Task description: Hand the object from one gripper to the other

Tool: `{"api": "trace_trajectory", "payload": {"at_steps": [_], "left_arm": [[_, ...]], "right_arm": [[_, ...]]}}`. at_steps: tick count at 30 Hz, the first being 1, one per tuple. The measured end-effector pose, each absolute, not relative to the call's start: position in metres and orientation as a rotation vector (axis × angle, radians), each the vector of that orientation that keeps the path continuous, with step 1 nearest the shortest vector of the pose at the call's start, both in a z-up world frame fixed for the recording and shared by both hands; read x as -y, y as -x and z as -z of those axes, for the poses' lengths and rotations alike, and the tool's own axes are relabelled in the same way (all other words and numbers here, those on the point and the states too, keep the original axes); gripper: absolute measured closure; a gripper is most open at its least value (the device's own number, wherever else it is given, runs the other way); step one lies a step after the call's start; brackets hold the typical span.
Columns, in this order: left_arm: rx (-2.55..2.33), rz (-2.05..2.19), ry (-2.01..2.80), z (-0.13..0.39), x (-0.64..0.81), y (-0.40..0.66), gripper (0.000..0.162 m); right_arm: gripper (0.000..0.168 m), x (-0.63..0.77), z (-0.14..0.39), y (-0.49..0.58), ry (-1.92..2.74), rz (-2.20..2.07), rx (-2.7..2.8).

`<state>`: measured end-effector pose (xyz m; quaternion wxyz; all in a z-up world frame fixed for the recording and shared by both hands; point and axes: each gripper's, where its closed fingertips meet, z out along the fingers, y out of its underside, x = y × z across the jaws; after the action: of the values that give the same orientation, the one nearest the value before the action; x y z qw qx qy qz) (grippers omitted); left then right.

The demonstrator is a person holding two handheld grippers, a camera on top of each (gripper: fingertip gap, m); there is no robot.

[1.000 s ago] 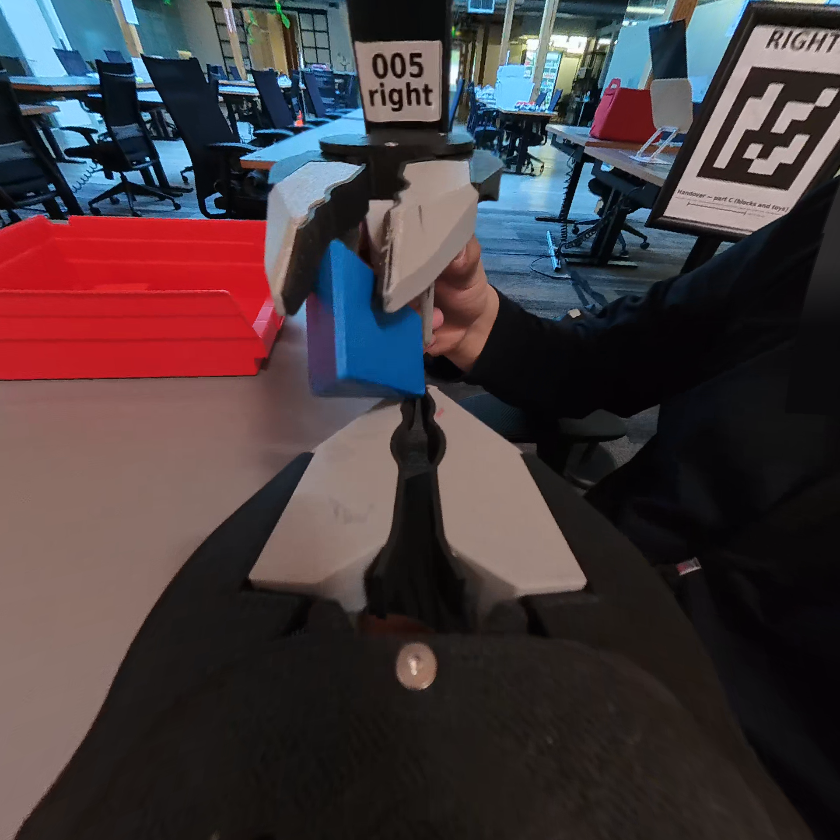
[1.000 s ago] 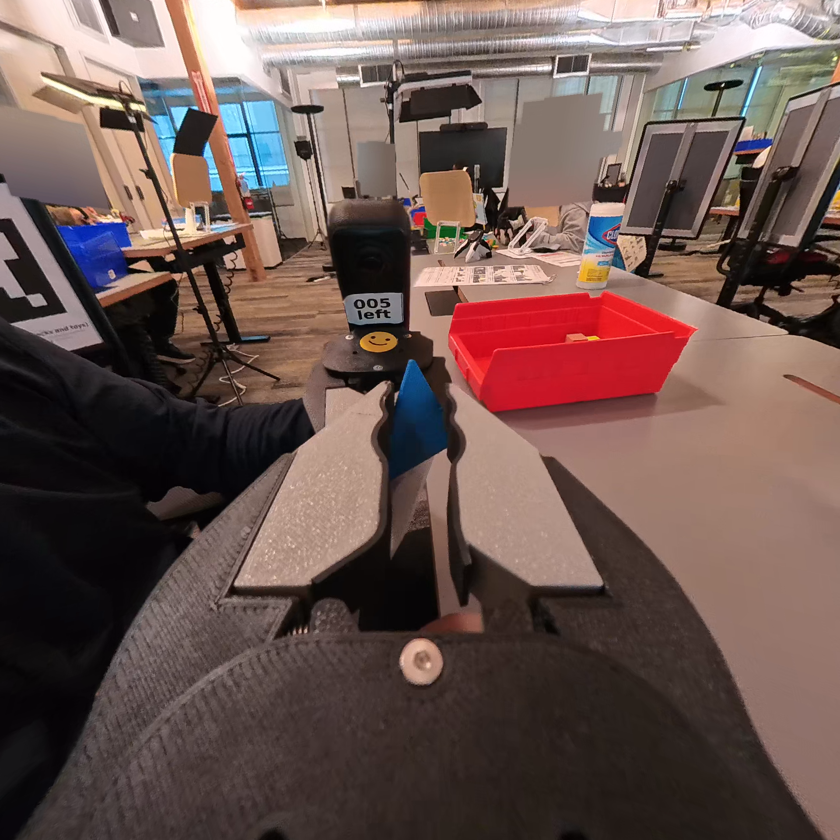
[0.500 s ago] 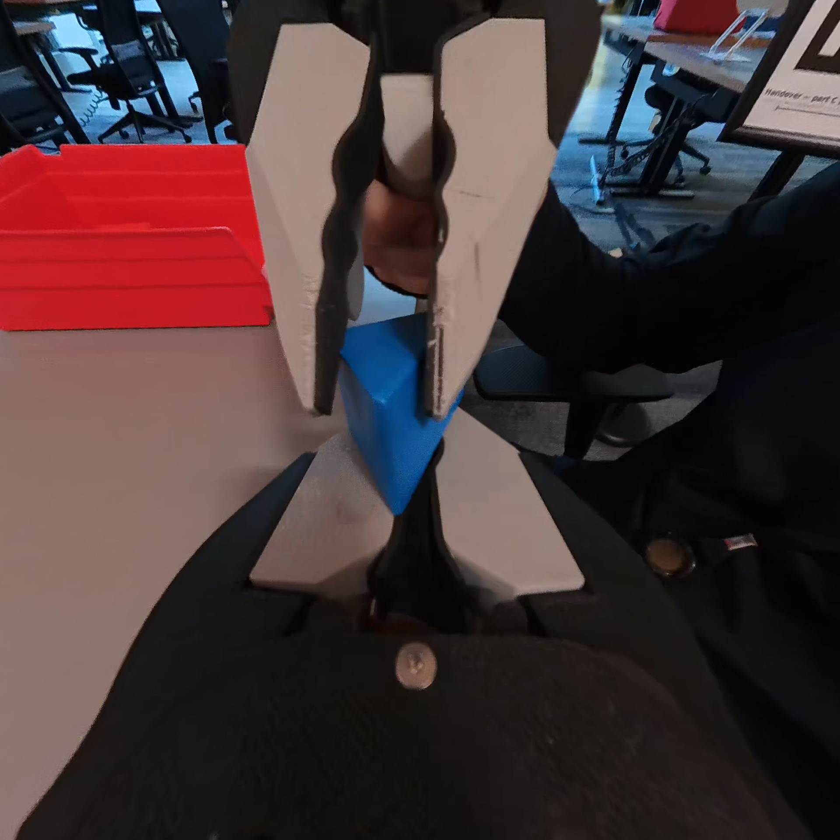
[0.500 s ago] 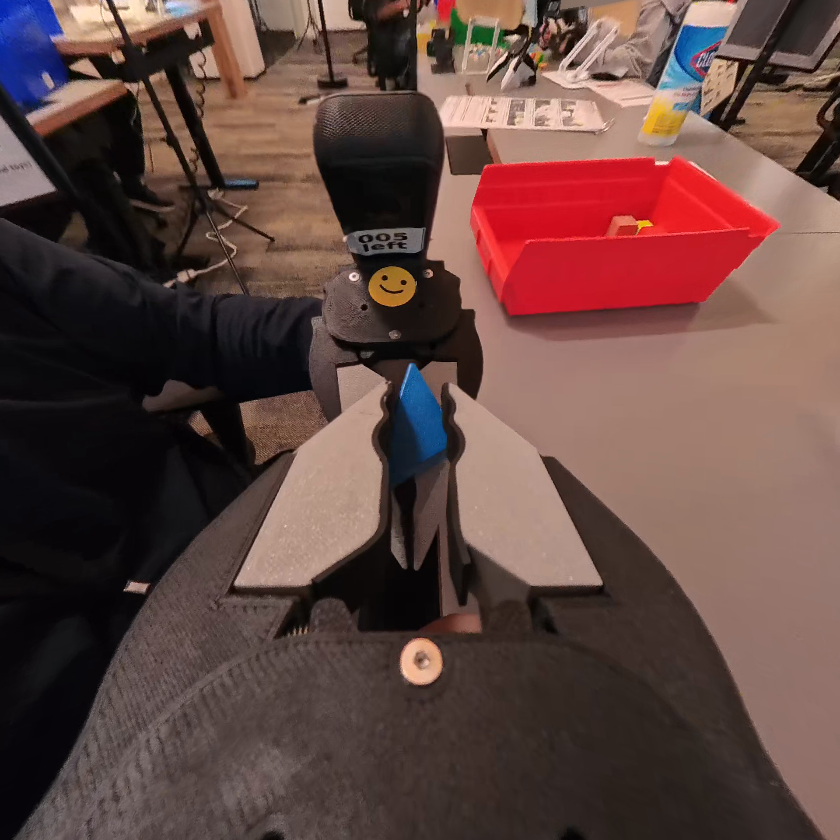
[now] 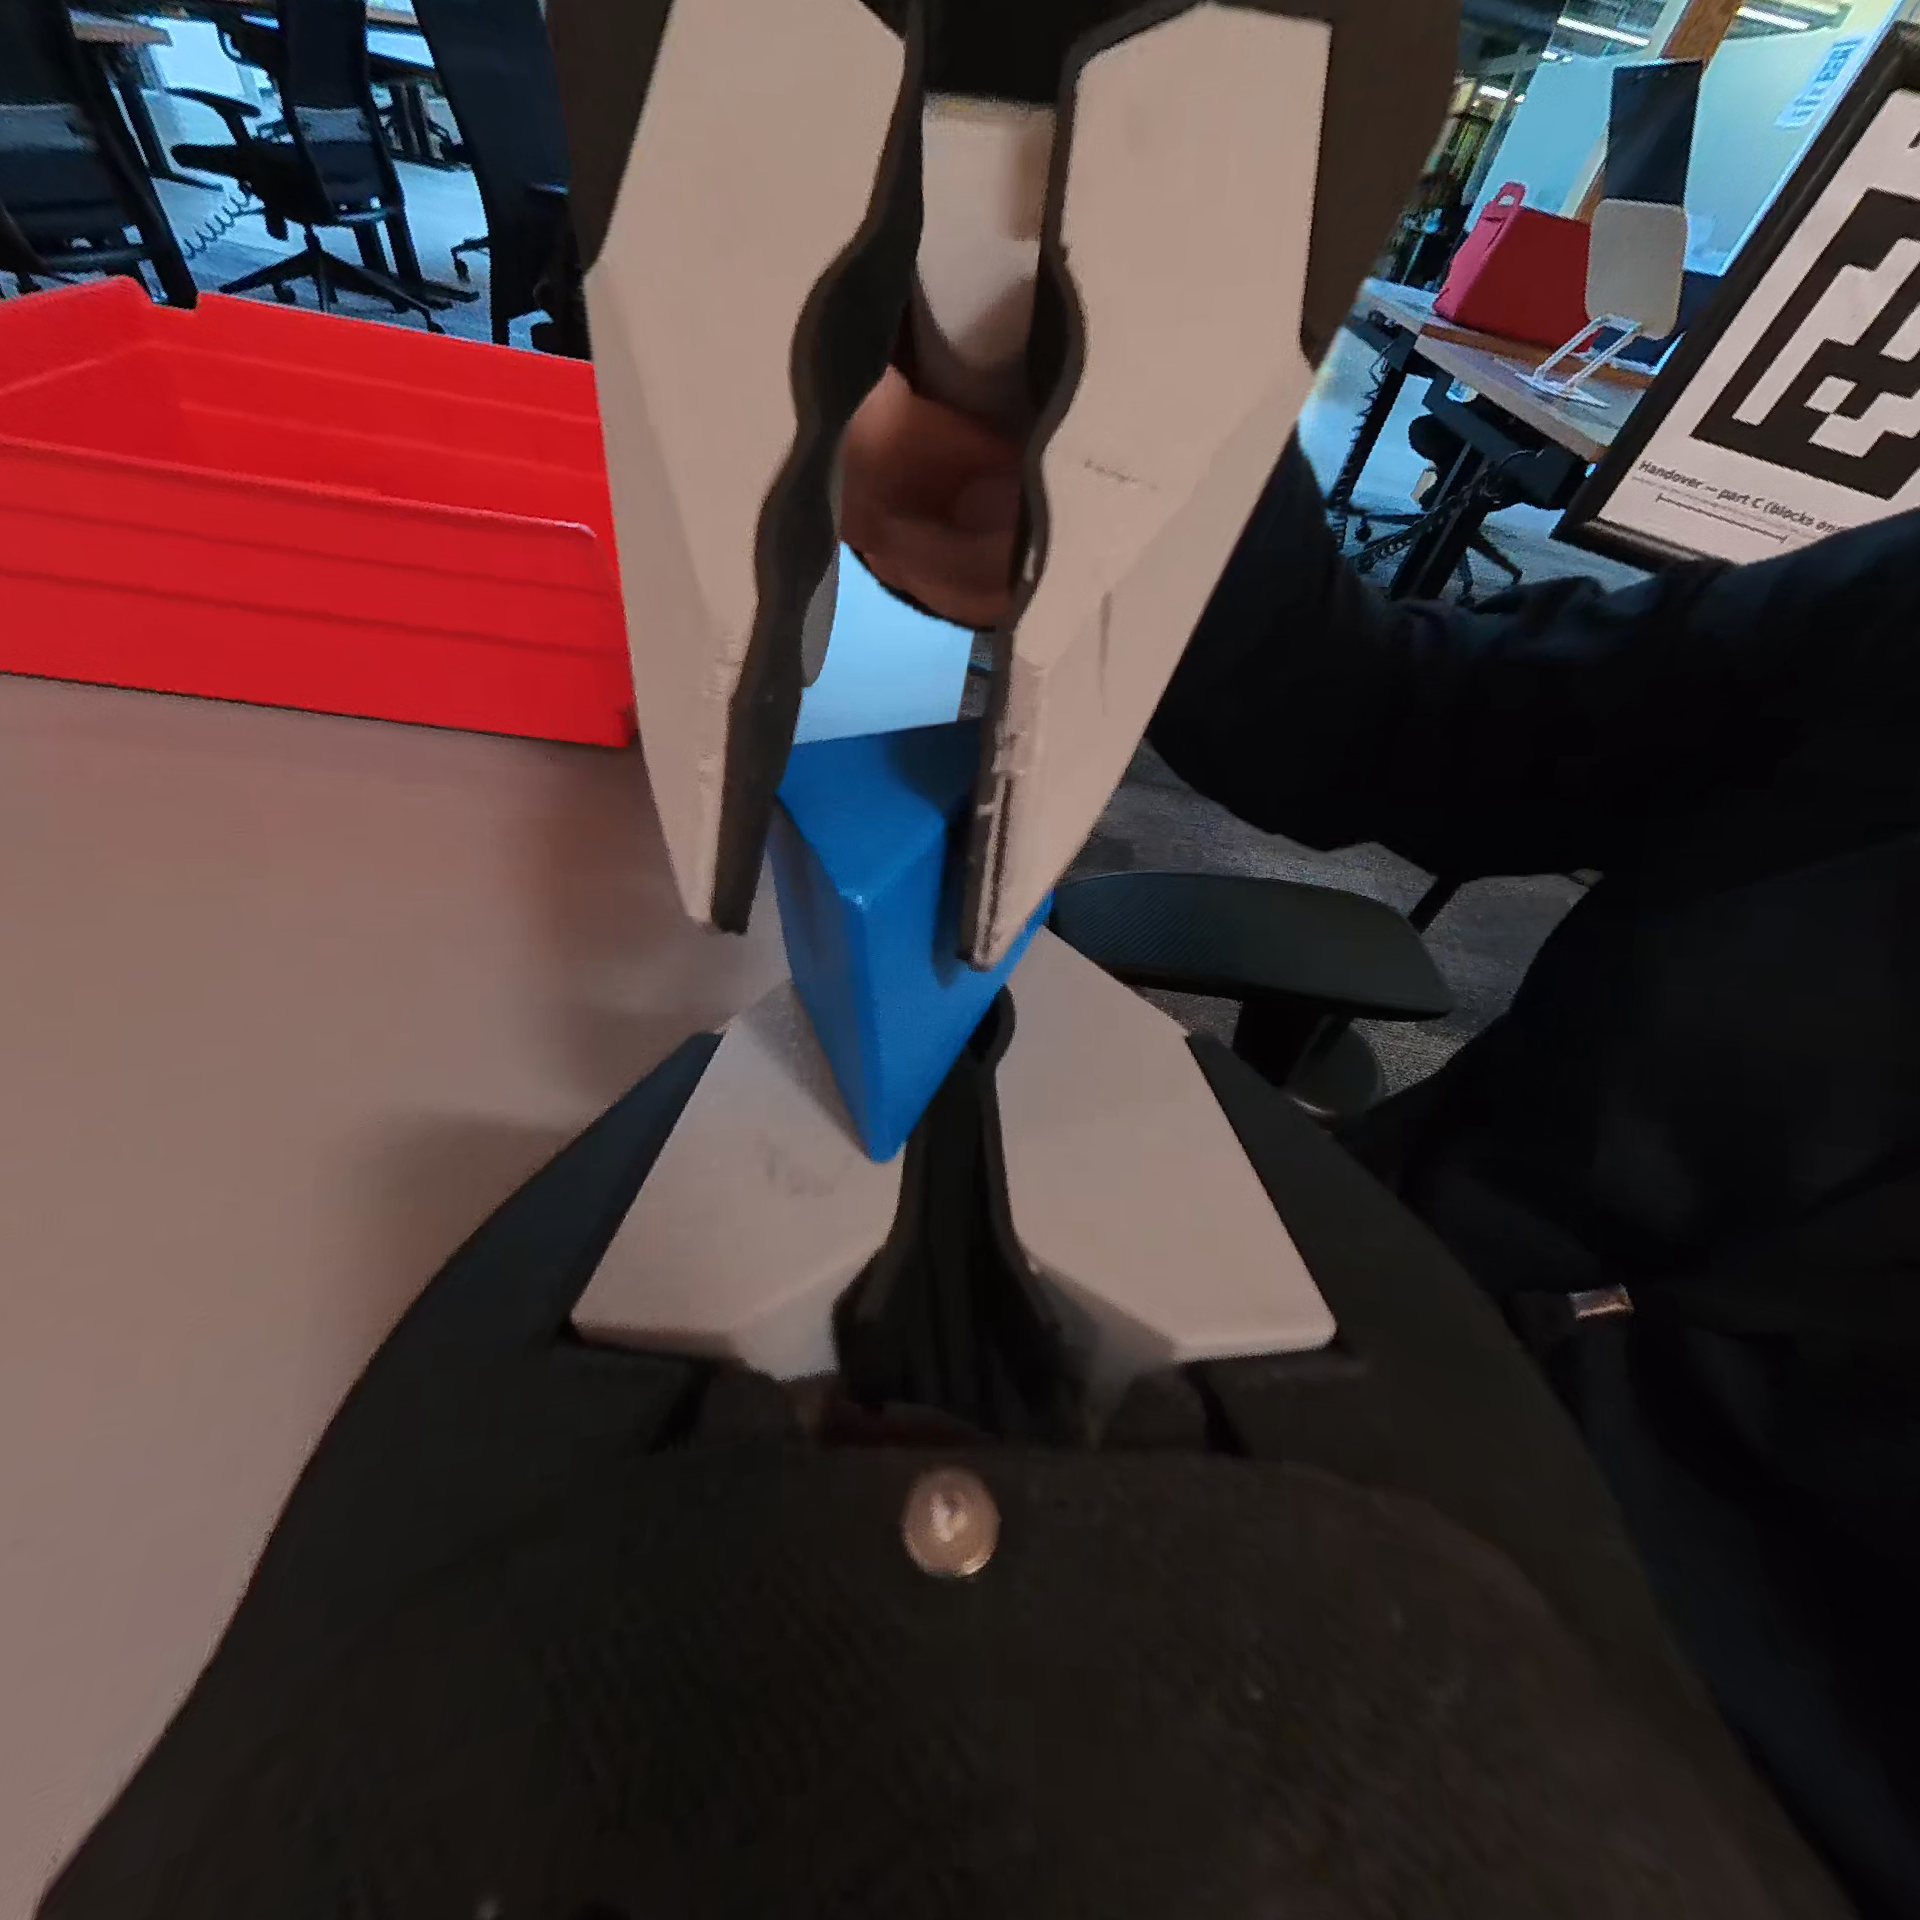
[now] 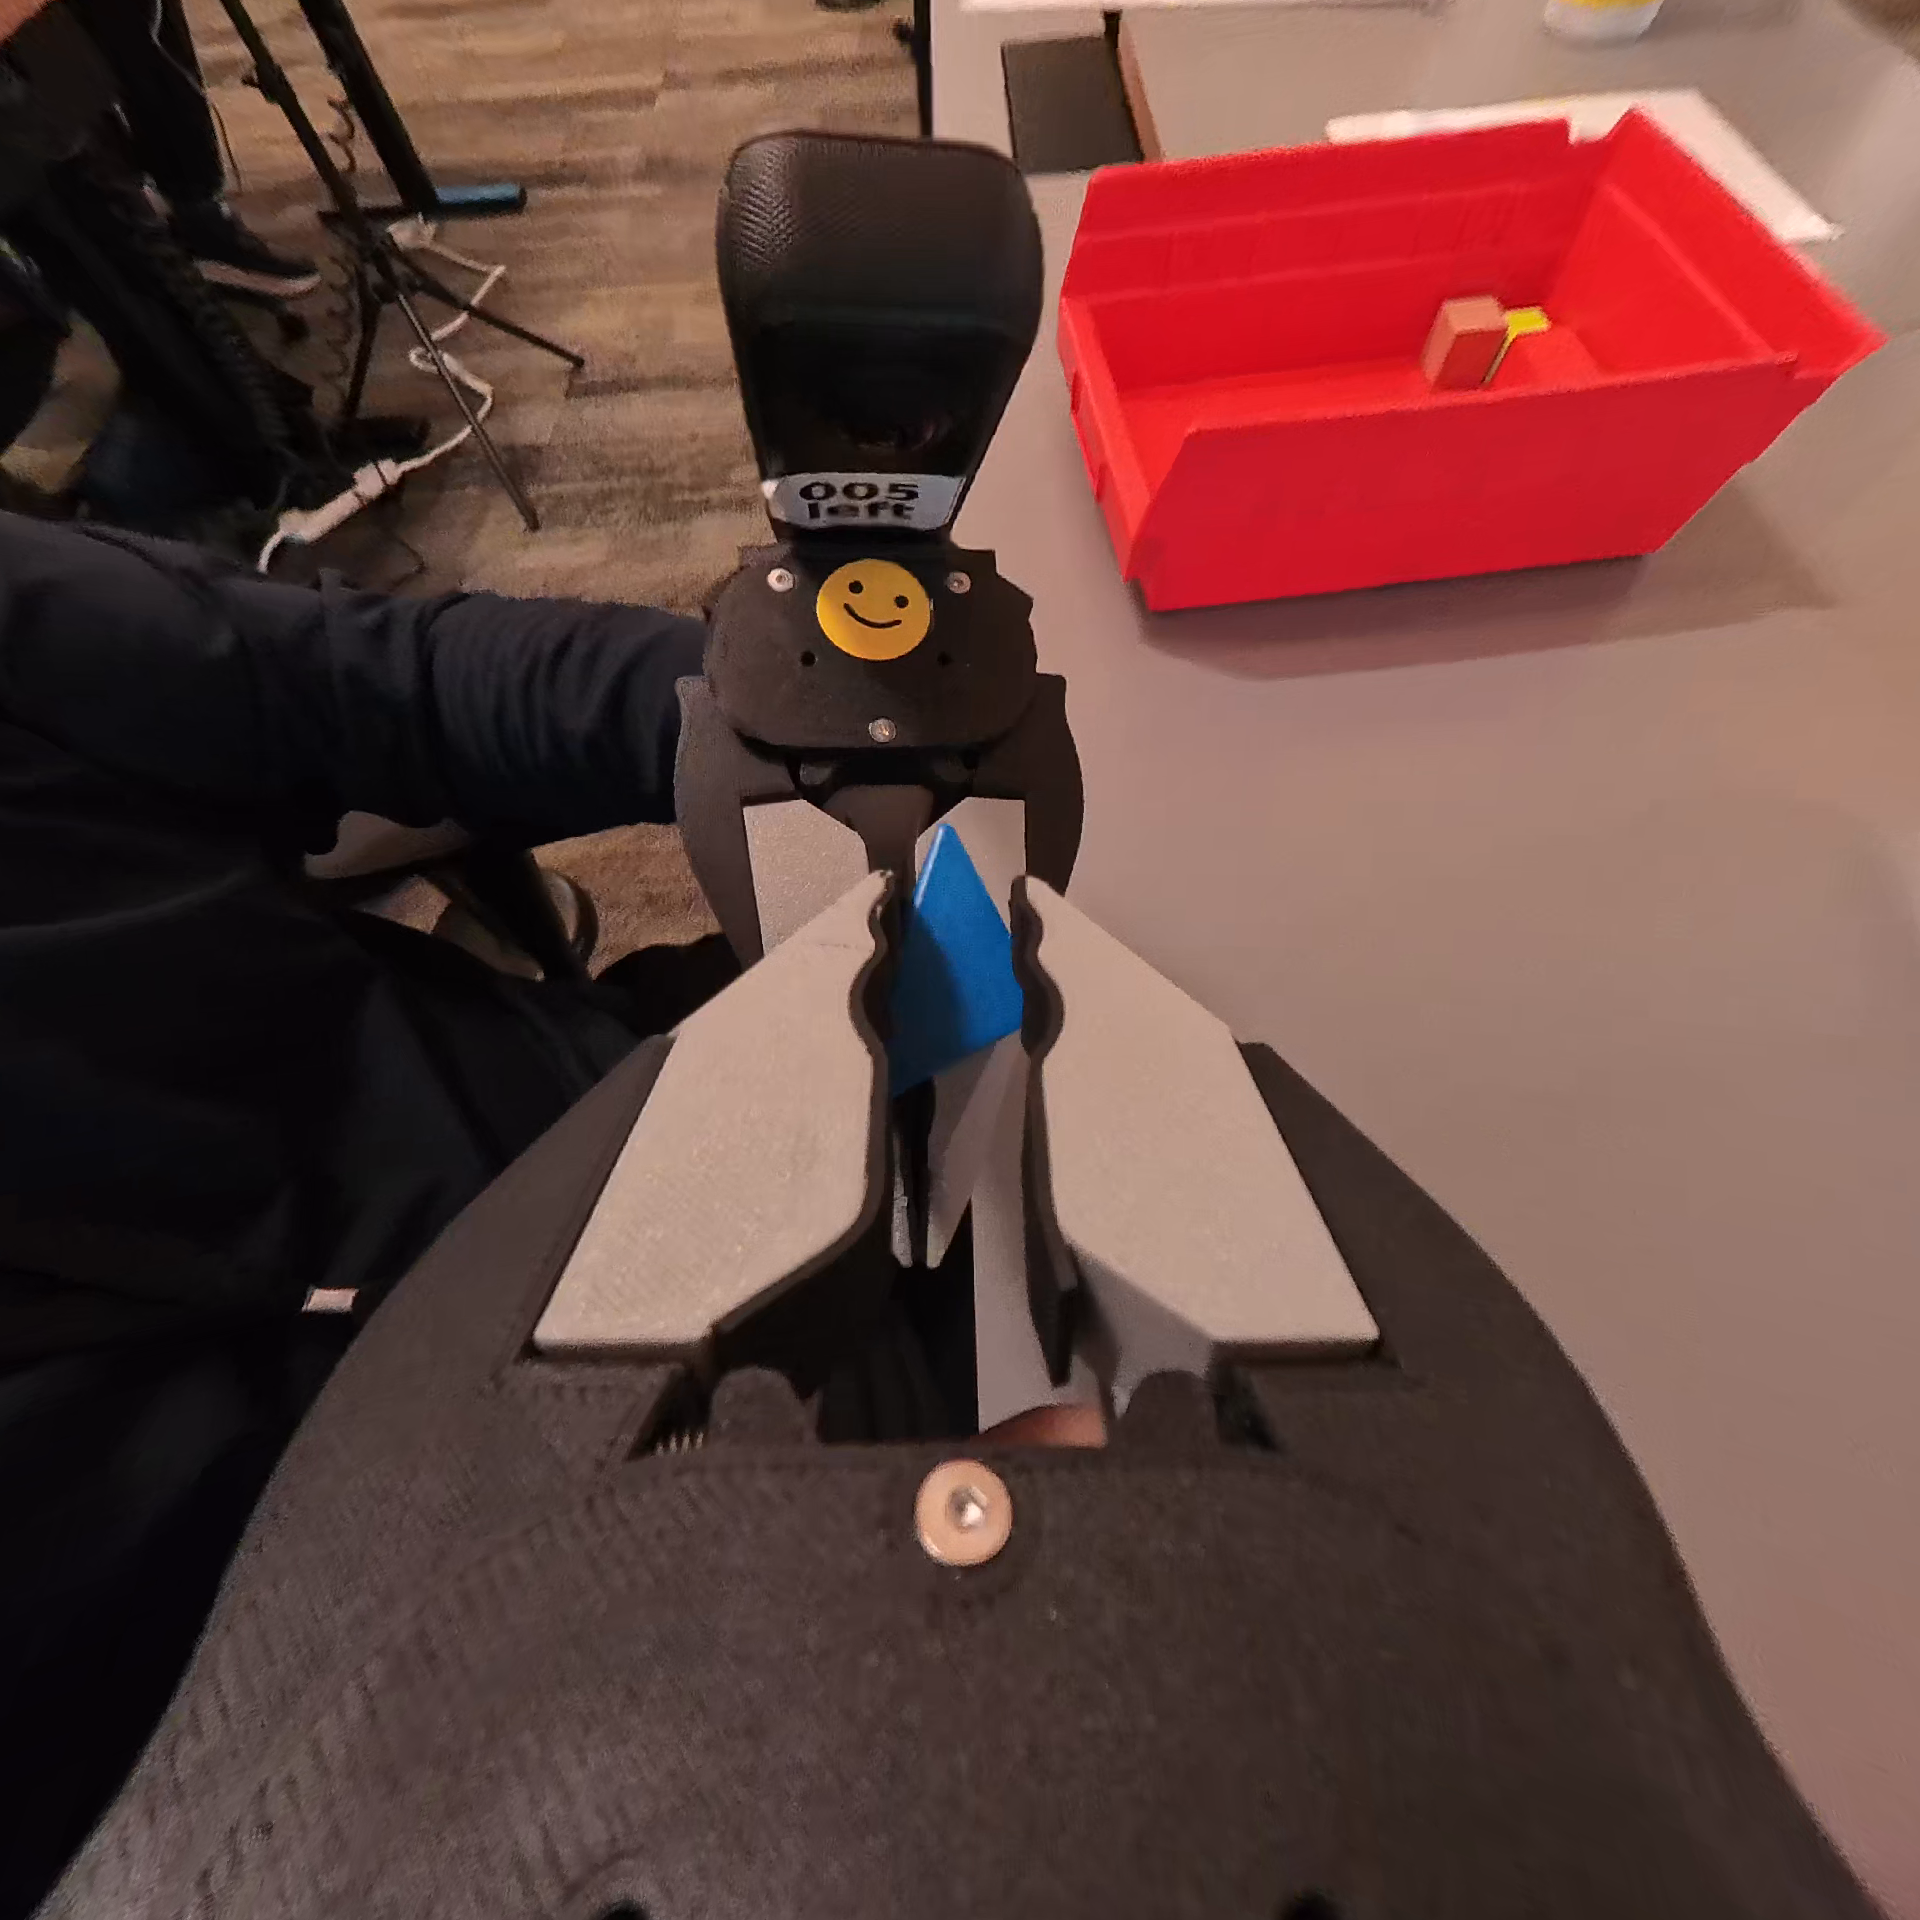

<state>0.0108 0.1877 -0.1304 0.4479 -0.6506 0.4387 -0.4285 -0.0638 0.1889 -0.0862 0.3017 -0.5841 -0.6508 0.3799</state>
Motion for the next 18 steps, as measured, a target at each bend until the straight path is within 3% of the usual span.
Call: {"api": "trace_trajectory", "payload": {"at_steps": [11,18], "left_arm": [[-1.03,1.032,1.671,0.138,-0.201,-0.004,0.162],[-1.004,1.045,1.688,0.137,-0.203,-0.001,0.162]], "right_arm": [[0.15,-0.201,0.1,0.069,1.699,-0.7,1.975],[0.152,-0.214,0.098,0.068,1.734,-0.732,1.875]]}}
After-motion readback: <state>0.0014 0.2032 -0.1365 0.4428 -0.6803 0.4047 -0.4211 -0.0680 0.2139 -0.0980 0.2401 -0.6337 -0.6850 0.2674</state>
